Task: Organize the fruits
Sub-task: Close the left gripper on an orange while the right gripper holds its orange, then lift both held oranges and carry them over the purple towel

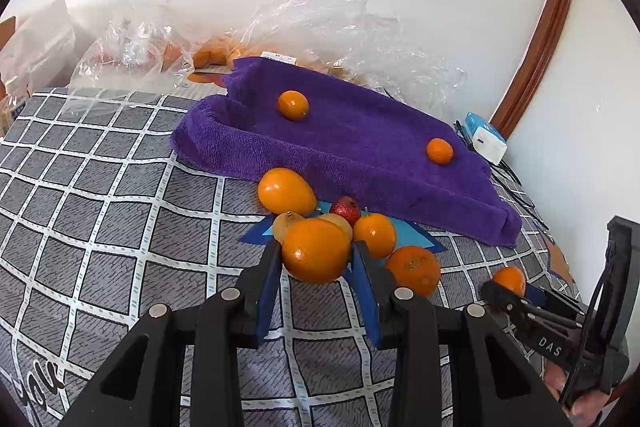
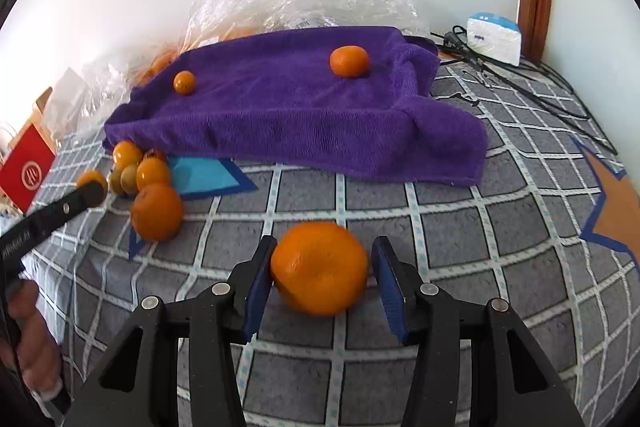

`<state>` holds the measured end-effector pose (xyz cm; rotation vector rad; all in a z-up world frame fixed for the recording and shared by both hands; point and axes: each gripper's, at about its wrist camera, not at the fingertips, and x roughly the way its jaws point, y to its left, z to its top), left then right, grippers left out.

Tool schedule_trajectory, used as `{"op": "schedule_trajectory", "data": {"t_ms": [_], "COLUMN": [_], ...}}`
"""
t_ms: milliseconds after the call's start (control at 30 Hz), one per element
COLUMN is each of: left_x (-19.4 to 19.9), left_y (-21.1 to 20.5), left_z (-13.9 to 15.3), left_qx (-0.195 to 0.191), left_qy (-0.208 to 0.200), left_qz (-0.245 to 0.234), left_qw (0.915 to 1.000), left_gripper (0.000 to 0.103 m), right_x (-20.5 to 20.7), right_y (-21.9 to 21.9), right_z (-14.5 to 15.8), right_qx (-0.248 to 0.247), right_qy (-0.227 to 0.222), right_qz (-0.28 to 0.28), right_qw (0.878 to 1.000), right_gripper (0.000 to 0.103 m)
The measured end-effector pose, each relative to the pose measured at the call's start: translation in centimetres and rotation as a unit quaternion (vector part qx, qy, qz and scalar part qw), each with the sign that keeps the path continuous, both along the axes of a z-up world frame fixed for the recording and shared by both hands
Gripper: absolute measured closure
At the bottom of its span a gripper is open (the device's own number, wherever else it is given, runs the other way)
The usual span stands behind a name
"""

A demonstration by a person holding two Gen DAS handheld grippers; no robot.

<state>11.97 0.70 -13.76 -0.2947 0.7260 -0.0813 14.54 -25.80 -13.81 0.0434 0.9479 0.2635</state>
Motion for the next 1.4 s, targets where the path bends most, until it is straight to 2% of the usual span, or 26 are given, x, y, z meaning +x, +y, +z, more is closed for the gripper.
{"op": "schedule_trajectory", "data": {"t_ms": [200, 233, 567, 833, 900, 1033, 1233, 1400], "left_x": [-0.2, -0.3, -0.7, -0.5, -0.6, -0.6, 1.2, 3.9], "left_y": [-0.2, -0.2, -0.2, 0.7, 0.8, 1.3, 1.1, 1.7], "left_z": [0.3, 0.3, 0.9, 1.2, 1.5, 3.3, 7.6, 9.6], "left_qx": [0.006, 0.005, 0.003, -0.025, -0.01, -0.013, 0.042, 0.049], "left_qy": [-0.011, -0.012, -0.027, -0.024, -0.02, -0.02, -0.05, -0.074], "left_qz": [0.0, 0.0, 0.005, 0.012, 0.022, 0.02, 0.018, 0.034], "left_qw": [0.9999, 0.9999, 0.9996, 0.9993, 0.9995, 0.9995, 0.9977, 0.9954], "left_gripper": [0.069, 0.069, 0.069, 0.069, 0.069, 0.069, 0.069, 0.069], "right_x": [-0.4, -0.4, -0.7, -0.2, 0.0, 1.1, 3.5, 6.6], "right_y": [0.1, -0.1, -1.9, -3.0, -3.3, -3.5, -2.7, -1.8], "right_z": [0.0, 0.0, 0.4, 1.0, 1.8, 3.9, 5.8, 6.9], "right_qx": [-0.012, -0.009, 0.039, 0.059, 0.066, 0.066, 0.041, 0.037], "right_qy": [-0.001, -0.001, -0.019, -0.019, -0.025, -0.043, -0.065, -0.075], "right_qz": [0.001, 0.001, -0.035, -0.055, -0.061, -0.063, -0.049, -0.049], "right_qw": [1.0, 1.0, 0.998, 0.997, 0.996, 0.995, 0.996, 0.995], "right_gripper": [0.057, 0.06, 0.061, 0.061, 0.061, 0.061, 0.061, 0.061]}}
